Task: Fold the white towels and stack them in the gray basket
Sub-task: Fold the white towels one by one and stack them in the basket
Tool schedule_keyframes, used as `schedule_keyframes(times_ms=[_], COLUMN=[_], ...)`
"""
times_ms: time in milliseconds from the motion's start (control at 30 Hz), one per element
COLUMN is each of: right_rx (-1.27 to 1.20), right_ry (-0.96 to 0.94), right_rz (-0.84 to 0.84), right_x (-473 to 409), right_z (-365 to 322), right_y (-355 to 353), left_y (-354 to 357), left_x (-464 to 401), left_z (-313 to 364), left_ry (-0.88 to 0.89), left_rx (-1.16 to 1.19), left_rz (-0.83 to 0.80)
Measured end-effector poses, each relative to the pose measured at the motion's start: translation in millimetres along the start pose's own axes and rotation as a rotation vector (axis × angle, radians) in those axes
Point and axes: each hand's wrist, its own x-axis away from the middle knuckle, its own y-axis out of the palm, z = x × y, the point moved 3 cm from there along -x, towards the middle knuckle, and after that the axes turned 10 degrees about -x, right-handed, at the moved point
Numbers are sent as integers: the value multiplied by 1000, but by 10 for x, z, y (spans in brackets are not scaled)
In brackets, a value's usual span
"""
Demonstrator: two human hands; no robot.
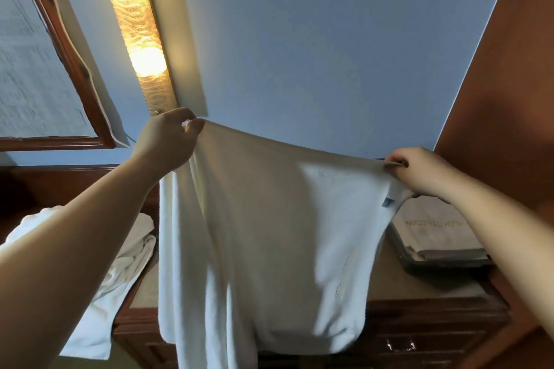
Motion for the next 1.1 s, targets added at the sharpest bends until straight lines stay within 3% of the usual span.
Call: schedule_keyframes(times_ms=[267,367,567,733,900,1033,1100], right_rx=[-74,-273,-993,-1122,-889,-245,-47], right_ry=[-42,14,103,100,-16,-272,-384], right_rz=[34,-11,-396,-536,-558,-357,-286], right_x=[-158,-205,-63,67,136,143,175], right_z=[-226,-314,-744,-1093,-1176,-1204,-1254], right_y=[-298,-383,-192,18,159,212,238], left_y=[156,162,234,169,-6,-63,-78], left_x=[-89,-91,28,183,281,331,347], left_z=[26,37,192,493,566,531,516], left_ry=[-97,-137,-283,-254,-220,-245,-233], left_rx=[-7,22,301,356,551,744,790], left_rz=[-44,-72,-280,-440,-623,-677,-661])
